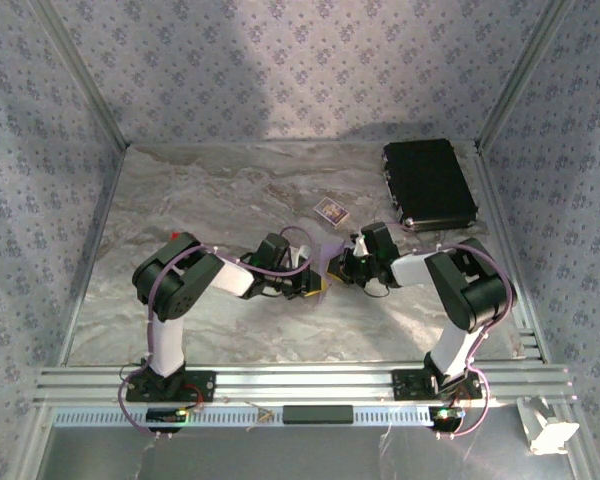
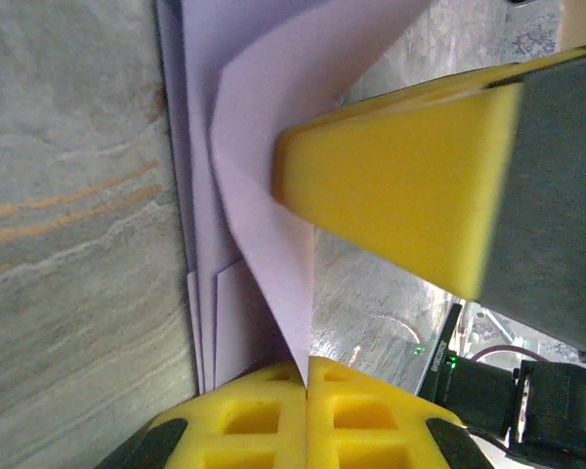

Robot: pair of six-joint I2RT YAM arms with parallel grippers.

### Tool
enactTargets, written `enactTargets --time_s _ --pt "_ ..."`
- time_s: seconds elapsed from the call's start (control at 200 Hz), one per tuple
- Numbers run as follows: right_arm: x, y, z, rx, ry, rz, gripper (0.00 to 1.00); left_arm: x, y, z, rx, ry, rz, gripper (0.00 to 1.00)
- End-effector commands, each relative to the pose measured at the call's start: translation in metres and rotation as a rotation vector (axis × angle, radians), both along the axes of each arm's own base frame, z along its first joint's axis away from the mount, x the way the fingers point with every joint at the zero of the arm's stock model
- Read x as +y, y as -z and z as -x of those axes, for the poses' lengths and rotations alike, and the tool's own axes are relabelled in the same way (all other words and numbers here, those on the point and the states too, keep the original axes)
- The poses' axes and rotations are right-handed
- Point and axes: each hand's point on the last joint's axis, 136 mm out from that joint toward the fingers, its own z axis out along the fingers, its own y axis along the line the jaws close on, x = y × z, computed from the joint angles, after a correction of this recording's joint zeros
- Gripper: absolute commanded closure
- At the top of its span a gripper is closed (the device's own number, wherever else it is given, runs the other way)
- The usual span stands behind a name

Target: Fold a paper plane with a square sheet of paper (pick it up from the middle)

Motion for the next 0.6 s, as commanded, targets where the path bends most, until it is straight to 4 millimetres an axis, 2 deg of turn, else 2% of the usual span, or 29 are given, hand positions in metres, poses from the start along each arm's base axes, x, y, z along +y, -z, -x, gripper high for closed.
enactTargets --time_s 0.0,0.04,0.235,0.375,0.595 --pt "-0.007 0.014 0.0 0.025 0.028 0.048 0.9 0.047 0.061 0.022 0.148 -0.05 -0.257 0.96" --pt "-0.01 0.015 0.0 0.029 0.034 0.059 0.9 0.048 0.06 0.022 0.138 -0.041 -0.271 0.9" --pt "-0.013 0.02 0.004 0.045 0.041 0.077 0.9 0.049 0.052 0.031 0.096 0.054 -0.349 0.8" --pt "-0.013 0.019 0.004 0.044 0.041 0.079 0.9 0.049 0.051 0.037 0.086 0.087 -0.381 0.8" --pt "-0.015 0.021 0.005 0.053 0.041 0.089 0.9 0.053 0.051 0.039 0.087 0.085 -0.386 0.89"
